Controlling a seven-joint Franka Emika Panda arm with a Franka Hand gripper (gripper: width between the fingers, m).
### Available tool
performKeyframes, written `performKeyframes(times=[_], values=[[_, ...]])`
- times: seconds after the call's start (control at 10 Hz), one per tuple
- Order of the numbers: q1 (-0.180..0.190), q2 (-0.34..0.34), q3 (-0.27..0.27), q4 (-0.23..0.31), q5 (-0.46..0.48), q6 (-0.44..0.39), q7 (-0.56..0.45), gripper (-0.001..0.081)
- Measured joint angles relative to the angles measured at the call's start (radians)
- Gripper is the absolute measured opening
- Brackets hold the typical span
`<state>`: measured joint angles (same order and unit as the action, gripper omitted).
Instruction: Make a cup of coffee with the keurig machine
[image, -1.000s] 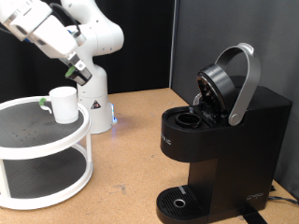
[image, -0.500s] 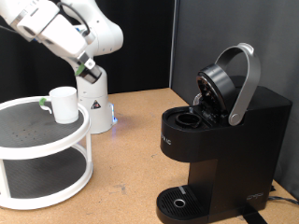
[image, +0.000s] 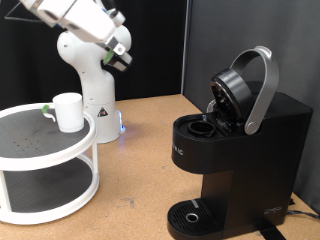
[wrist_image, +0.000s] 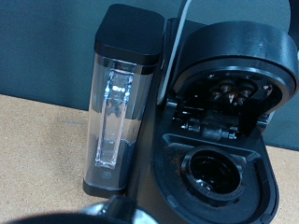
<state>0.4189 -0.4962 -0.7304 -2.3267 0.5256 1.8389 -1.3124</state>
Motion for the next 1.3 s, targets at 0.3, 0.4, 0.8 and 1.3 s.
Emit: performKeyframes(times=[0.3,0.4,0.8,1.3], values=[[0.044,0.061,0.035,0.045,0.035,0.064,0.041,0.0470],[0.061,0.080,0.043,0.054,0.057,0.091,0.042,0.0470],[0.110,0.129,0.057,0.072,0.118,0.135,0.041,0.0470],[0.118,0.182,0.073,0.077,0.141,0.183,0.056,0.0470]])
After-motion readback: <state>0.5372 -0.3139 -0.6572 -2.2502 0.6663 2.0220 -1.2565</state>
